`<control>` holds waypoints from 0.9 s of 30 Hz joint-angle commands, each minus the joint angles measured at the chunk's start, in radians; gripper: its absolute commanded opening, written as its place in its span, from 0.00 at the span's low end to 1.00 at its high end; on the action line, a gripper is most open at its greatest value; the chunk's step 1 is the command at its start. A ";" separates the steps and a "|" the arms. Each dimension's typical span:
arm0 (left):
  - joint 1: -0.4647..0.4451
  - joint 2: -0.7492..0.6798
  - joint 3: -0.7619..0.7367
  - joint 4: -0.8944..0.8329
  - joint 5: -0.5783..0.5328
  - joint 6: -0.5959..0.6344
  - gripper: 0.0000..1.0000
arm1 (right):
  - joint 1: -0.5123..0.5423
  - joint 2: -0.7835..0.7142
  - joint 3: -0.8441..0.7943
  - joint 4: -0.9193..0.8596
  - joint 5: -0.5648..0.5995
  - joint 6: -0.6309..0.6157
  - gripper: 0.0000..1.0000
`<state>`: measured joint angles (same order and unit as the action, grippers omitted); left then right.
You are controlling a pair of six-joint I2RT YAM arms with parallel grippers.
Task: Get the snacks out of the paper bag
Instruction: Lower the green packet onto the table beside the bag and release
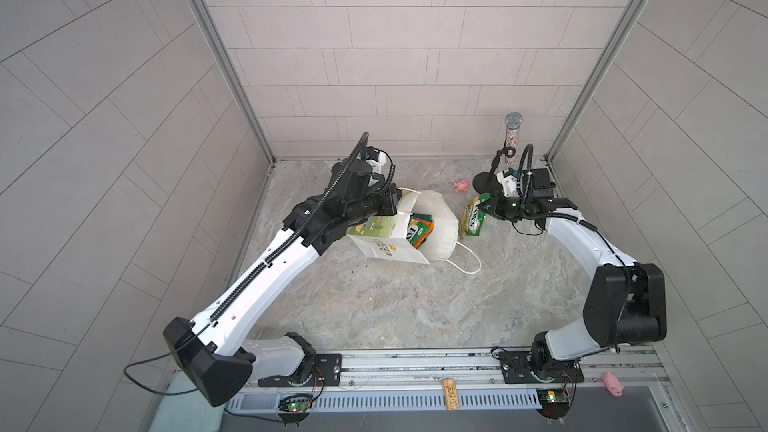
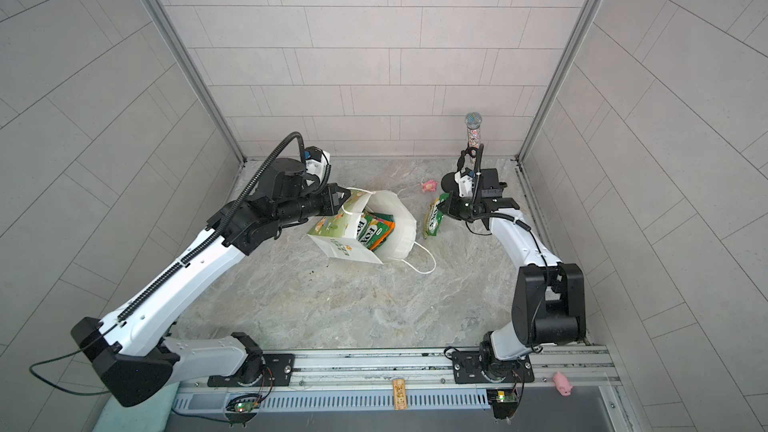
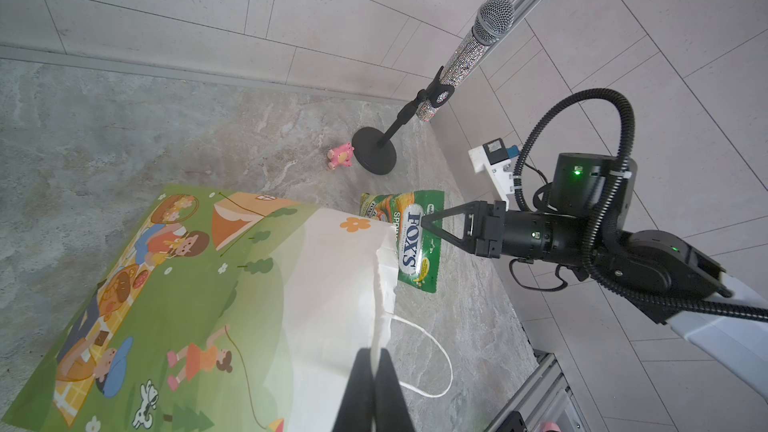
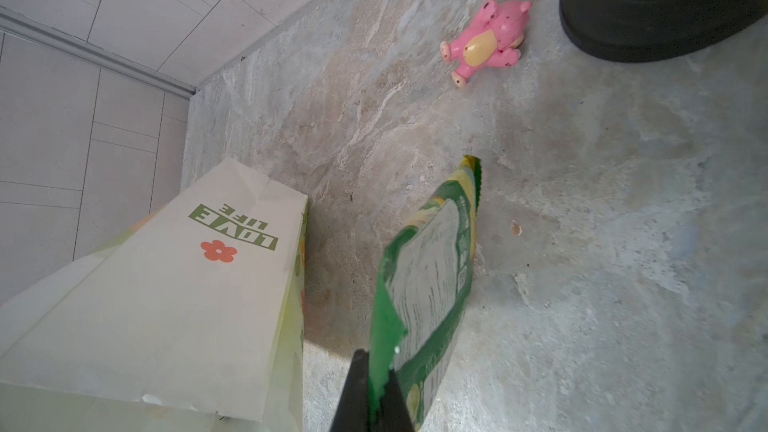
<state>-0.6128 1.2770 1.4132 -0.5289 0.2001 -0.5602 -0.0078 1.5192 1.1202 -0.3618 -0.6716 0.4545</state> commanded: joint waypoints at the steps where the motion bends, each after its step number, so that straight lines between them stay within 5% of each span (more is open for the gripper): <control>1: 0.007 -0.018 0.009 0.008 0.006 0.008 0.00 | -0.012 0.050 0.024 0.021 -0.041 -0.035 0.00; 27: 0.007 -0.025 0.004 0.002 0.002 0.012 0.00 | -0.087 0.285 0.213 -0.248 0.349 -0.243 0.00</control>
<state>-0.6128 1.2770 1.4132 -0.5297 0.2047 -0.5598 -0.0910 1.8053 1.3075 -0.5785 -0.3977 0.2420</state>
